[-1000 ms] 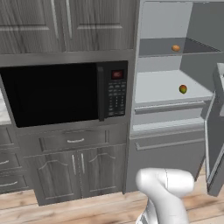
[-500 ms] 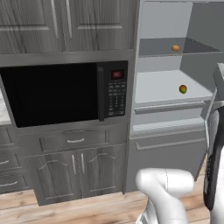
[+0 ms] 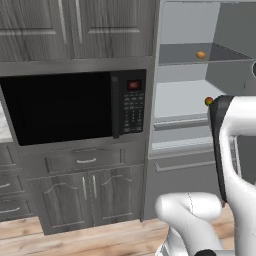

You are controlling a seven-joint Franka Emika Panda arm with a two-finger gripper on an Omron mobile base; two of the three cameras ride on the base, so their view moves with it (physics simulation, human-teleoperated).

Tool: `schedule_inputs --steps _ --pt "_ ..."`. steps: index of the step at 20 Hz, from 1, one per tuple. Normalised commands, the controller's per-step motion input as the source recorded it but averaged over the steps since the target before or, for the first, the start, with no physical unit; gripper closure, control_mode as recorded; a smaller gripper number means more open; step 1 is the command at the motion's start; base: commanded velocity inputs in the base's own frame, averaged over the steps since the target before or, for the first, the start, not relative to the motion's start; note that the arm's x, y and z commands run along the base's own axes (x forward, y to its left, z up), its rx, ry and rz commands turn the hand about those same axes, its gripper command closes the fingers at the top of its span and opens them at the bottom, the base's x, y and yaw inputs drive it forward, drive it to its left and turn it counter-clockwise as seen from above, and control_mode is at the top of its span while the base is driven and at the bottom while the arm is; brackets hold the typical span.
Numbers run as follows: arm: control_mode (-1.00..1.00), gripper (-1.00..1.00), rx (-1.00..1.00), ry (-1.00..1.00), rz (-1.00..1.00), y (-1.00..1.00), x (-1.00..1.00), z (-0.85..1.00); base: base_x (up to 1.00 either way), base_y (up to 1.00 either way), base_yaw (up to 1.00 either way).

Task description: Retrieve the tangerine and mango from the fridge and place them into the bowl on the dining table.

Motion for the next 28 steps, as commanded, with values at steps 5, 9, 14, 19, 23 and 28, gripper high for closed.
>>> schedule_inputs --steps 5,9,14,19,23,28 --pt "-1.0 -1.0 -0.16 0.06 0.0 -0.15 0.52 -0.34 0.0 0.0 0.0" --pt "-1.0 -1.0 -0.1 0.08 0.0 -0.18 0.52 -0.37 0.0 0.0 0.0" --pt "-1.0 -1.0 -0.01 0.19 -0.01 -0.78 0.48 -0.29 0.0 0.0 0.0" --pt "-1.0 -1.0 0.0 0.24 -0.01 -0.82 0.61 -0.19 0.0 0.0 0.0" --pt "-1.0 -1.0 0.0 0.18 0.0 -0.35 0.76 -0.09 0.0 0.0 0.0" --pt "-1.0 -1.0 0.0 0.18 -0.04 -0.38 0.53 -0.13 0.0 0.0 0.0"
